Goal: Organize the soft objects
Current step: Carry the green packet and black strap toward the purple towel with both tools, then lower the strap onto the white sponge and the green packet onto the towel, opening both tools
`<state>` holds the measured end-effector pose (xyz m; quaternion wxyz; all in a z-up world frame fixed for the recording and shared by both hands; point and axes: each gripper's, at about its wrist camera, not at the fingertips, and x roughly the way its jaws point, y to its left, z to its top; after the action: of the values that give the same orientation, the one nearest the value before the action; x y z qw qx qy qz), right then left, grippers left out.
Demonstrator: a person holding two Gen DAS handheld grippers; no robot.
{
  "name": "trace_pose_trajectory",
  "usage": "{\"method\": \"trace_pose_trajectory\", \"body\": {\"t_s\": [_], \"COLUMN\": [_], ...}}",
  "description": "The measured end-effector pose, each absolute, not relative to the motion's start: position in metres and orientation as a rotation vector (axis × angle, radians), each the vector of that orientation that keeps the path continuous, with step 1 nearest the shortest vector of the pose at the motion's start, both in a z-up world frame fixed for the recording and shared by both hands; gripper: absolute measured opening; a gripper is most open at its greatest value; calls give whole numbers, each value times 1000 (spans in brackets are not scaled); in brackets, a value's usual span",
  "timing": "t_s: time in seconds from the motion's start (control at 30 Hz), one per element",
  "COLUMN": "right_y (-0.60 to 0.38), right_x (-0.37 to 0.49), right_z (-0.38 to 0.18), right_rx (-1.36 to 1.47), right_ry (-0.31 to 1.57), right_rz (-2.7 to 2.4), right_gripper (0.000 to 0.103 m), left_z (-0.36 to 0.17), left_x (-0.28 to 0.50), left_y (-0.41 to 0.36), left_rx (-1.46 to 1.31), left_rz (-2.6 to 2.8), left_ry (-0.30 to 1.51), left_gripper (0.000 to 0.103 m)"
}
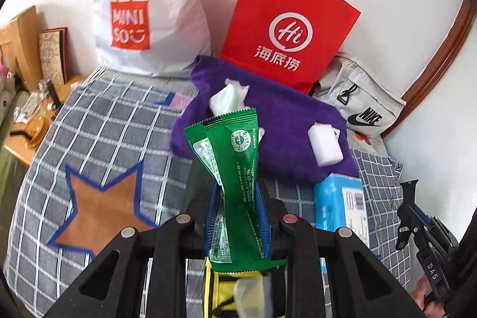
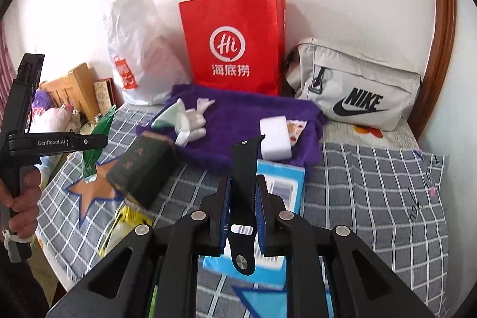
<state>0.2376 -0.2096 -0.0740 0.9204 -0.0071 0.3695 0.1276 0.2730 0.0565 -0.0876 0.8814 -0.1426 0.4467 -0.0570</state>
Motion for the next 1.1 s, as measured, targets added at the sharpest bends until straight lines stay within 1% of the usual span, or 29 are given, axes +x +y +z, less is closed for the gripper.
{"method": "trace_pose_trajectory", "body": {"t_s": [0.43,0.77,1.1], "right_y": [-208,-213,-220], "right_x": [326,395,449], "right_z": [-76,-87,-112], "right_rx": [-3,3,15], "right_ry": [759,792,874], "right_rz": [239,236,251], "right_gripper": [16,16,16], "left_z": [-79,-94,-119], "left_x": [349,408,448], "left_y": [47,31,23], "left_rx": [-279,-260,-263], "left_rz": [-144,-166,-186], "left_ry": [922,978,1038], "left_gripper": [24,24,24]}}
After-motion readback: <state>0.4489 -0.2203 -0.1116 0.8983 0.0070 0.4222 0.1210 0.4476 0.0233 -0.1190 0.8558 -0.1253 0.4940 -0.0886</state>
